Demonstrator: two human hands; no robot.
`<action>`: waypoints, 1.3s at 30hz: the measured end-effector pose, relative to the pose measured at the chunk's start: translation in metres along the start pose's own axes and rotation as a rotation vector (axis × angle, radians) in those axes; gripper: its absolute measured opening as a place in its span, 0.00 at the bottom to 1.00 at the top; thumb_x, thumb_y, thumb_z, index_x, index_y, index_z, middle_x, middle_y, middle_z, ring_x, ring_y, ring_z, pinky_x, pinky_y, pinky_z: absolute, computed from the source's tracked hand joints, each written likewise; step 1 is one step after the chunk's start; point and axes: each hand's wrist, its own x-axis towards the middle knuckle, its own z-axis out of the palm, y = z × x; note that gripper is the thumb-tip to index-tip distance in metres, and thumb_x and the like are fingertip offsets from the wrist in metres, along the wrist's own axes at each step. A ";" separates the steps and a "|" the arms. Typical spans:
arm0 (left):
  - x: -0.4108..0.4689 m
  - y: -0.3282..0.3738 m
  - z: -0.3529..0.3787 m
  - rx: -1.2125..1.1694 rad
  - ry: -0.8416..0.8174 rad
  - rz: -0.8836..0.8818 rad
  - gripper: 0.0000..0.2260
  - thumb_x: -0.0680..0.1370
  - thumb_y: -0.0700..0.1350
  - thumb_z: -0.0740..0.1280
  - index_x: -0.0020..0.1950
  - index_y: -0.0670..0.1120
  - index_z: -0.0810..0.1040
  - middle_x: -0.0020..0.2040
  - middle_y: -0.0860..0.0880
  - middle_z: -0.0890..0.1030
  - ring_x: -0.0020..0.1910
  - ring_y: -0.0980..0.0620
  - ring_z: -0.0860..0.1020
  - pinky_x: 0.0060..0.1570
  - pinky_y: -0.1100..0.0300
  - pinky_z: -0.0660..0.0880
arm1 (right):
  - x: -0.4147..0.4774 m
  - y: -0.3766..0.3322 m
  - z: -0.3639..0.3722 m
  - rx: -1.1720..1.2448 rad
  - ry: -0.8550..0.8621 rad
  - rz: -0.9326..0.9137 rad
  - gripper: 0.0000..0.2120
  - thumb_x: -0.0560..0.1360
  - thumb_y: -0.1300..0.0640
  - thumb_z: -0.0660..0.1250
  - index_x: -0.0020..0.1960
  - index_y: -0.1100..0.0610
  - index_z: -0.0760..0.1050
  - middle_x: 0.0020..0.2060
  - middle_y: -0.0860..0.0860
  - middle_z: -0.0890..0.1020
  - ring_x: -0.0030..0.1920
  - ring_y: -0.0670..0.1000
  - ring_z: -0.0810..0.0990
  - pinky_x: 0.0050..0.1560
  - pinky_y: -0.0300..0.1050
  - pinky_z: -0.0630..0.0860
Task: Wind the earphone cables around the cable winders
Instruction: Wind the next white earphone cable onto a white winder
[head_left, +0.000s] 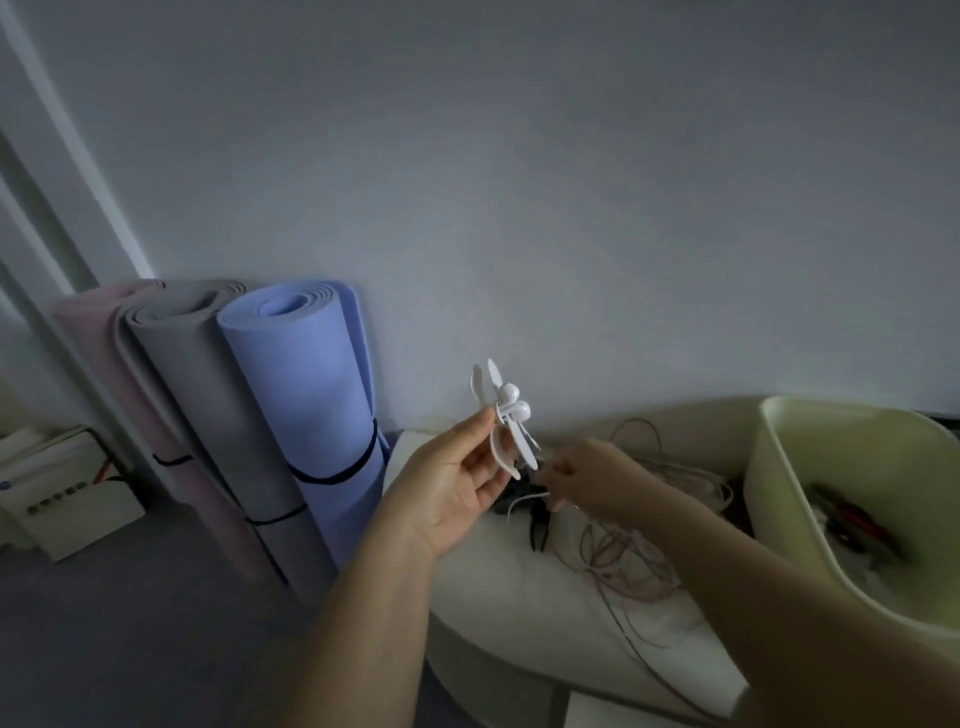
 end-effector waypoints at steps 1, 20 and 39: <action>0.004 -0.004 -0.003 -0.031 0.029 -0.018 0.10 0.70 0.46 0.68 0.50 0.49 0.83 0.46 0.52 0.85 0.49 0.56 0.80 0.58 0.60 0.72 | -0.001 0.003 0.005 0.013 -0.007 -0.009 0.15 0.78 0.56 0.60 0.42 0.61 0.82 0.31 0.44 0.80 0.29 0.40 0.73 0.31 0.31 0.67; 0.042 -0.035 -0.033 0.760 0.357 0.305 0.04 0.74 0.48 0.72 0.47 0.53 0.80 0.41 0.55 0.83 0.33 0.65 0.78 0.31 0.73 0.71 | -0.012 -0.026 -0.001 -0.176 0.164 -0.422 0.11 0.81 0.52 0.57 0.41 0.51 0.72 0.32 0.47 0.74 0.33 0.50 0.73 0.37 0.50 0.73; 0.010 -0.021 -0.036 0.702 -0.129 0.127 0.14 0.64 0.51 0.73 0.48 0.50 0.86 0.48 0.47 0.85 0.49 0.54 0.82 0.54 0.63 0.78 | -0.014 0.010 -0.035 0.613 0.115 -0.211 0.10 0.68 0.49 0.72 0.39 0.56 0.81 0.22 0.42 0.71 0.24 0.40 0.66 0.28 0.30 0.62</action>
